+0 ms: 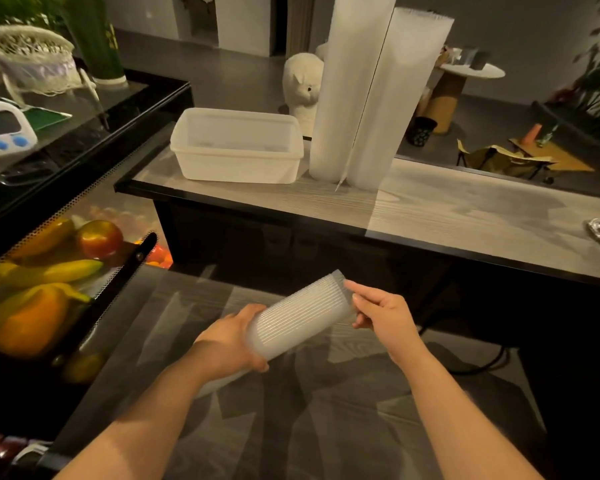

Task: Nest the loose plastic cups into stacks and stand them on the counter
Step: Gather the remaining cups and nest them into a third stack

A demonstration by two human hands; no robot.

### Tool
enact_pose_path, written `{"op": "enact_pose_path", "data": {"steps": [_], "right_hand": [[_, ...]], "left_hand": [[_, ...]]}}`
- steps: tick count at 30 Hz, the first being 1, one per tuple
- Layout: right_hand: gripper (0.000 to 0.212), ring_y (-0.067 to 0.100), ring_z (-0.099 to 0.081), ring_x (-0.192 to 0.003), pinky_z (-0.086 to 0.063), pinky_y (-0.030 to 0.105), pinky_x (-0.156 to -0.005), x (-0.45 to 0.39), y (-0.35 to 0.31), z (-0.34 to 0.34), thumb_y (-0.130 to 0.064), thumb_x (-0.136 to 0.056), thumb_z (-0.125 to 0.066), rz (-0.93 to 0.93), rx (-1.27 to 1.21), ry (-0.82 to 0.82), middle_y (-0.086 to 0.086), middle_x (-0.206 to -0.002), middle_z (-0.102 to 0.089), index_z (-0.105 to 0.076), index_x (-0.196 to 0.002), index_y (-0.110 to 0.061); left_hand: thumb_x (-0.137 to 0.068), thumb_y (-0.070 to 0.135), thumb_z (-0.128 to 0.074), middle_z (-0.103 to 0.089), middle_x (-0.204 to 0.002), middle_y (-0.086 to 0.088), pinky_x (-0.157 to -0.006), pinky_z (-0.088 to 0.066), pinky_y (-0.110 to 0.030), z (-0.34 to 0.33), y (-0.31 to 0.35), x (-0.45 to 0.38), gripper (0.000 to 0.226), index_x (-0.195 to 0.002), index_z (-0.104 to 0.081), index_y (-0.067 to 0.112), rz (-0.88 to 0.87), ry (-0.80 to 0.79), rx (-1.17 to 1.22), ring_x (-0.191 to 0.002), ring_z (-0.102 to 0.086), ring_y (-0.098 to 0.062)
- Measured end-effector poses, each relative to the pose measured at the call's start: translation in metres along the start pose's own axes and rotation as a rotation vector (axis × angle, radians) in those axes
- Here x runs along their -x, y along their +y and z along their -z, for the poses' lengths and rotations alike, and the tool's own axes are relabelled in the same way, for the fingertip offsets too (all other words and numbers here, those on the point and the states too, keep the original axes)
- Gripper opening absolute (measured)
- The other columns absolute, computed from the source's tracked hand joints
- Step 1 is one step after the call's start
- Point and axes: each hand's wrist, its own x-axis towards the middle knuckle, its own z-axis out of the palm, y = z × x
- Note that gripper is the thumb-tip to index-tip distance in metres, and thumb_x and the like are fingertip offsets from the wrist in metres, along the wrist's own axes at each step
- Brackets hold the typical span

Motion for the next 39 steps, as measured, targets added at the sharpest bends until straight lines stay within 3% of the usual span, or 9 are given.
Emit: {"op": "enact_pose_path", "data": {"steps": [4, 9, 12, 14, 16, 20, 26, 32, 39], "right_hand": [[0.035, 0.010, -0.057, -0.063, -0.056, 0.023, -0.070, -0.005, 0.005, -0.013, -0.008, -0.099, -0.053, 0.020, 0.069, -0.050, 0.016, -0.086, -0.067, -0.067, -0.113, -0.036], [0.034, 0.010, -0.055, -0.061, -0.052, 0.025, -0.064, -0.038, 0.001, -0.017, -0.004, -0.099, -0.047, -0.040, 0.056, -0.082, 0.002, -0.091, -0.069, -0.072, -0.113, -0.024], [0.027, 0.010, -0.055, -0.074, -0.049, 0.029, -0.075, -0.077, 0.007, -0.026, -0.013, -0.101, -0.047, -0.027, 0.459, 0.077, 0.003, -0.111, -0.068, -0.069, -0.113, -0.021], [0.029, 0.020, -0.059, -0.095, -0.047, 0.032, -0.086, -0.102, 0.010, -0.037, -0.021, -0.102, -0.044, -0.058, 0.821, -0.005, 0.010, -0.118, -0.065, -0.064, -0.120, -0.011], [0.034, 0.028, -0.055, -0.117, -0.043, 0.037, -0.099, -0.124, 0.009, -0.051, -0.024, -0.102, -0.042, -0.169, 0.959, -0.102, 0.012, -0.130, -0.058, -0.058, -0.129, -0.011], [0.040, 0.029, -0.045, -0.133, -0.036, 0.041, -0.112, -0.162, 0.008, -0.075, -0.016, -0.101, -0.047, -0.162, 0.962, -0.215, 0.011, -0.147, -0.045, -0.046, -0.142, -0.018], [0.045, 0.031, -0.040, -0.136, -0.032, 0.035, -0.109, -0.191, 0.019, -0.085, -0.012, -0.104, -0.040, -0.085, 1.079, -0.275, 0.016, -0.149, -0.038, -0.034, -0.148, -0.011], [0.041, 0.032, -0.040, -0.136, -0.030, 0.037, -0.111, -0.204, 0.035, -0.089, -0.015, -0.104, -0.041, -0.100, 1.056, -0.217, 0.016, -0.147, -0.041, -0.040, -0.145, -0.011], [0.036, 0.033, -0.041, -0.134, -0.028, 0.033, -0.110, -0.197, 0.040, -0.077, -0.009, -0.104, -0.039, -0.067, 0.990, -0.307, 0.017, -0.144, -0.047, -0.049, -0.138, -0.003]], "left_hand": [[-0.059, 0.042, -0.087, -0.053, -0.120, 0.009, -0.090, -0.054, -0.039, 0.002, -0.006, 0.000, 0.100, -0.142, -0.031, 0.048, 0.018, 0.018, 0.008, -0.108, -0.055, -0.016], [-0.058, 0.042, -0.087, -0.057, -0.115, 0.013, -0.089, -0.056, -0.038, 0.008, -0.020, 0.003, 0.100, -0.141, -0.031, 0.048, 0.040, 0.026, 0.063, -0.104, -0.058, -0.012], [-0.065, 0.037, -0.087, -0.053, -0.116, 0.013, -0.087, -0.056, -0.034, 0.010, -0.028, 0.005, 0.097, -0.142, -0.029, 0.045, 0.015, 0.046, 0.057, -0.106, -0.055, -0.011], [-0.068, 0.035, -0.086, -0.050, -0.118, 0.015, -0.087, -0.054, -0.031, 0.011, -0.033, 0.006, 0.095, -0.143, -0.028, 0.045, 0.006, 0.047, 0.051, -0.107, -0.053, -0.011], [-0.070, 0.034, -0.085, -0.048, -0.118, 0.017, -0.086, -0.051, -0.028, 0.012, -0.039, 0.006, 0.094, -0.143, -0.026, 0.046, -0.002, 0.047, 0.044, -0.108, -0.052, -0.010], [-0.071, 0.032, -0.086, -0.051, -0.121, 0.016, -0.091, -0.052, -0.031, 0.013, -0.046, -0.001, 0.097, -0.144, -0.025, 0.047, 0.036, 0.086, 0.039, -0.112, -0.052, -0.010], [-0.070, 0.035, -0.087, -0.052, -0.133, 0.012, -0.099, -0.051, -0.038, 0.013, -0.057, -0.010, 0.099, -0.146, -0.025, 0.047, 0.061, 0.126, -0.014, -0.120, -0.053, -0.013], [-0.068, 0.038, -0.086, -0.051, -0.130, 0.015, -0.095, -0.053, -0.036, 0.006, -0.062, -0.012, 0.095, -0.141, -0.026, 0.049, 0.058, 0.148, -0.032, -0.117, -0.055, -0.011], [-0.059, 0.049, -0.083, -0.056, -0.126, 0.016, -0.091, -0.054, -0.039, -0.001, -0.061, -0.007, 0.098, -0.137, -0.025, 0.057, 0.073, 0.146, -0.001, -0.113, -0.058, -0.011]]}}
